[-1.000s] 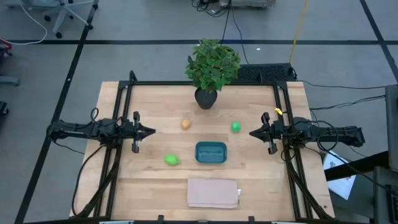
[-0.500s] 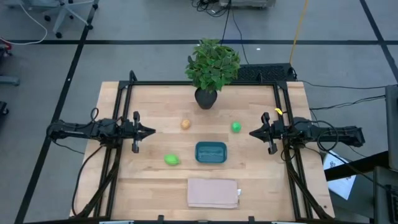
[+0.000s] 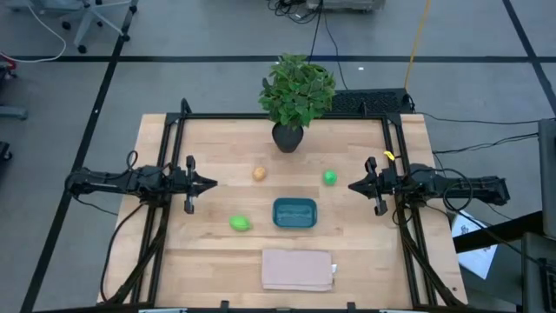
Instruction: Pick and placing Produce into tupperware
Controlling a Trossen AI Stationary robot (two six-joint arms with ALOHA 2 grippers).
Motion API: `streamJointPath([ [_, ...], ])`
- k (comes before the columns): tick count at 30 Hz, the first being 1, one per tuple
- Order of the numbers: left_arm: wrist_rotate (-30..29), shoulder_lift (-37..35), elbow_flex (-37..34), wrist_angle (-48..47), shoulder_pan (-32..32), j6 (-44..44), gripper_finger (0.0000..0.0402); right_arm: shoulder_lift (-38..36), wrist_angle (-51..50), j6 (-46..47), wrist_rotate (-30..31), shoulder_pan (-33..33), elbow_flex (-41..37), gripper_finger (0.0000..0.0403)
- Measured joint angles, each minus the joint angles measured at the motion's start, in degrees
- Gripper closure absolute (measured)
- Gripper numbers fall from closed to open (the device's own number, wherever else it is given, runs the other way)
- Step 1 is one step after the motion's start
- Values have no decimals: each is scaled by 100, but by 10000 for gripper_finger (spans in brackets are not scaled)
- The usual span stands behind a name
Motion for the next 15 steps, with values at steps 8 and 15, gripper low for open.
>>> streamJointPath([
  [8,-2,0,-2,71,2,2,371,-1,0,16,0,-1,-1,403],
  [15,-1,0,-2,232,1,-25,371,0,3,16,1,0,1,403],
])
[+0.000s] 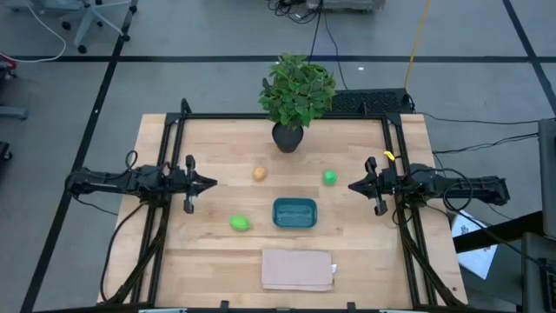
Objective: Pick and placing Produce into tupperware
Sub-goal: Put the green melon into the blue bin
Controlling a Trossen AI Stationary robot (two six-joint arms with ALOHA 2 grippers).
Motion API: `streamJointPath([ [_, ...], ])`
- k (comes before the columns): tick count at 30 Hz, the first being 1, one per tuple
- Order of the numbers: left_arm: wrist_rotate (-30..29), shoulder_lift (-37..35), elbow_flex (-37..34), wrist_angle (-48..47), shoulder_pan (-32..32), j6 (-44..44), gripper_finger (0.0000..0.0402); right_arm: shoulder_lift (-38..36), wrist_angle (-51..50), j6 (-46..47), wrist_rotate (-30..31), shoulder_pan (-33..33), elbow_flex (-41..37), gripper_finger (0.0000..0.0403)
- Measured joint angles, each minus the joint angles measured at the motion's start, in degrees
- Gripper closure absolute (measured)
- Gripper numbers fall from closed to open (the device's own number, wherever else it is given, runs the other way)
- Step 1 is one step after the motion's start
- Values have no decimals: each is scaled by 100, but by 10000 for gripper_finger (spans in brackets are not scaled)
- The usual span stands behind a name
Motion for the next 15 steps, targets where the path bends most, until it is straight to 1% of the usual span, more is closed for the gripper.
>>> streamJointPath([
  [7,7,0,0,455,-1,10,371,0,268,0,-2,8,-2,403],
  [15,7,-2,-2,1033,-1,37,371,0,303,-47,-2,9,-2,403],
])
